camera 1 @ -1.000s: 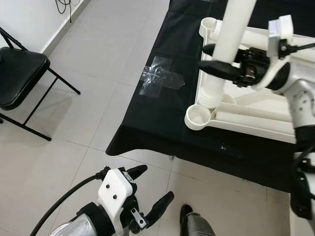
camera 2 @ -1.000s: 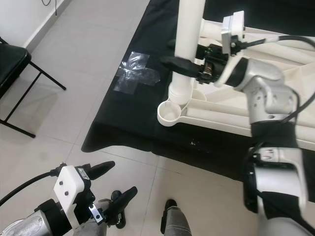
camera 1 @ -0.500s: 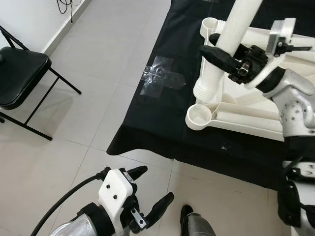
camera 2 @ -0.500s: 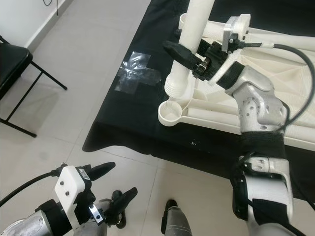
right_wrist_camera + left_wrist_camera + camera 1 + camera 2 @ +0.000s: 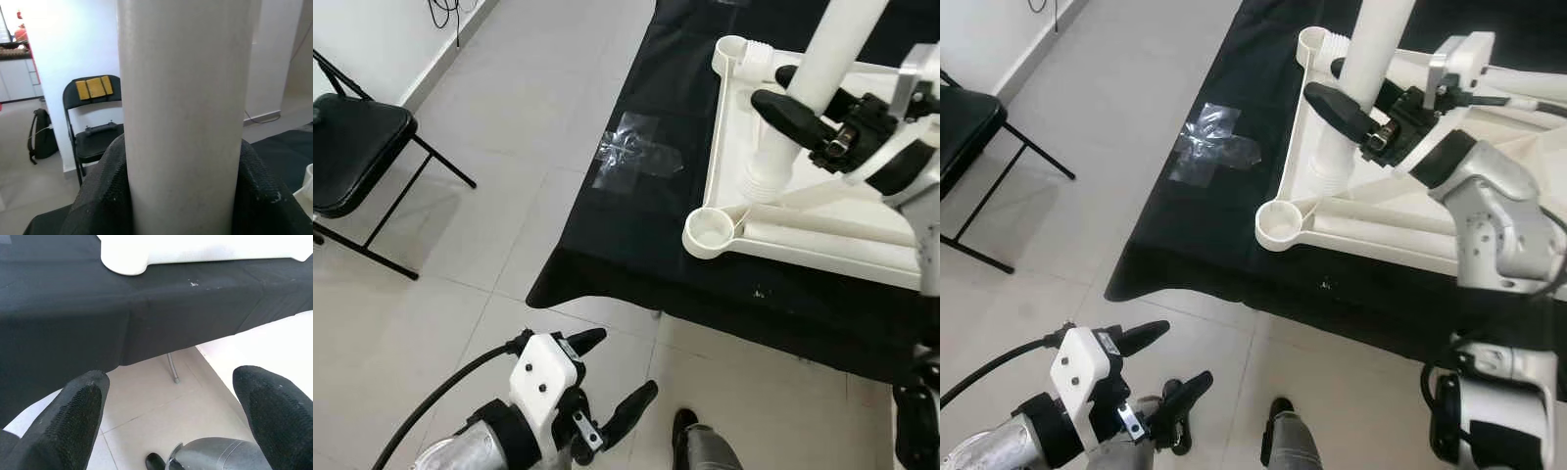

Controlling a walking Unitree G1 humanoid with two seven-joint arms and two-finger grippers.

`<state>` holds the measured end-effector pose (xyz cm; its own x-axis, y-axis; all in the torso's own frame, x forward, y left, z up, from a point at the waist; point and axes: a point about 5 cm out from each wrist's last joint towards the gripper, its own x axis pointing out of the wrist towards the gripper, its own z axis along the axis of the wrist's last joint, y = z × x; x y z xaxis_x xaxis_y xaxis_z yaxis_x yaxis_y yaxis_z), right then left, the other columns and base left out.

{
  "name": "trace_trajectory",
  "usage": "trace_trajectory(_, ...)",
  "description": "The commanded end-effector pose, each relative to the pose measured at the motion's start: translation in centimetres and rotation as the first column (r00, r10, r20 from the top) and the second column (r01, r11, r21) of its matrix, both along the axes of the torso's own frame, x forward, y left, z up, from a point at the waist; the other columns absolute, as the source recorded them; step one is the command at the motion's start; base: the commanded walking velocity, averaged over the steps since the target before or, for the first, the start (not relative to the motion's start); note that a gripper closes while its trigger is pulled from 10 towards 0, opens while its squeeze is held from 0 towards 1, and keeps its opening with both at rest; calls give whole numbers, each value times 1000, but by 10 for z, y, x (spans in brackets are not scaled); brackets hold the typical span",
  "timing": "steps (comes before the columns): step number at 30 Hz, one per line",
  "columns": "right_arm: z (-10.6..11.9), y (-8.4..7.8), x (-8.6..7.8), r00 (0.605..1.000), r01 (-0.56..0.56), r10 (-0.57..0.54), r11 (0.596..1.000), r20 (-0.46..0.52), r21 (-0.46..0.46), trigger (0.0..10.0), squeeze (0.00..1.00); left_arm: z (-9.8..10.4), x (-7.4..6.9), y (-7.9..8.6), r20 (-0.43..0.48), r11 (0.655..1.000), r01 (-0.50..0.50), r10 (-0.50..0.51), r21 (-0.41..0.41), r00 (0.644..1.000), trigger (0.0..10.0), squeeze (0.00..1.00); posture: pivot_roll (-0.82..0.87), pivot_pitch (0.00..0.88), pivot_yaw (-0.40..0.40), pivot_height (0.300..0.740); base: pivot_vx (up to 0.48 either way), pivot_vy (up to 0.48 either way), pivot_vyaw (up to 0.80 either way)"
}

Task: Building children table

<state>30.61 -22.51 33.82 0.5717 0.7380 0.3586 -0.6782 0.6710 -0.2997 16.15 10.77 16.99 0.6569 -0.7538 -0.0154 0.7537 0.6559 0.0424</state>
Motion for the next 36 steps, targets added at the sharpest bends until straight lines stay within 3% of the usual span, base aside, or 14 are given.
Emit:
trace_trajectory(1, 3, 3, -7, 1000, -24, 24, 1000, 19, 2, 10000, 0, -5, -4, 1, -30, 1000, 19, -19, 2, 999, 10000, 0, 2, 360, 29, 740, 0, 0, 0)
trace_trajectory(5, -7, 19, -21, 997, -79, 79, 997, -3, 0, 10000, 0, -6, -2, 3, -34, 1000, 23, -22, 4, 999, 10000, 0, -3, 357, 45, 740, 0, 0, 0)
trace_trajectory(14, -16, 36, -30, 994, -107, 108, 993, -31, 47, 10000, 0, -7, 2, 6, -37, 1000, 30, -30, 6, 999, 10000, 0, -5, 352, 54, 740, 0, 0, 0)
trace_trajectory(21, -28, 47, -29, 996, -80, 83, 995, -46, 53, 10000, 0, -7, 4, 7, -31, 999, 30, -29, 12, 999, 10000, 0, 2, 347, 57, 740, 0, 0, 0)
trace_trajectory(25, -44, 53, -28, 997, -49, 46, 998, -64, -42, 10000, 0, -7, 5, 7, -28, 999, 30, -29, 14, 999, 10000, 0, 6, 344, 55, 740, 0, 0, 0)
trace_trajectory(36, -40, 54, -21, 999, 26, -27, 999, -28, -31, 10000, 0, -7, 7, 7, -22, 999, 29, -28, 13, 999, 10000, 0, 6, 342, 52, 740, 0, 0, 0)
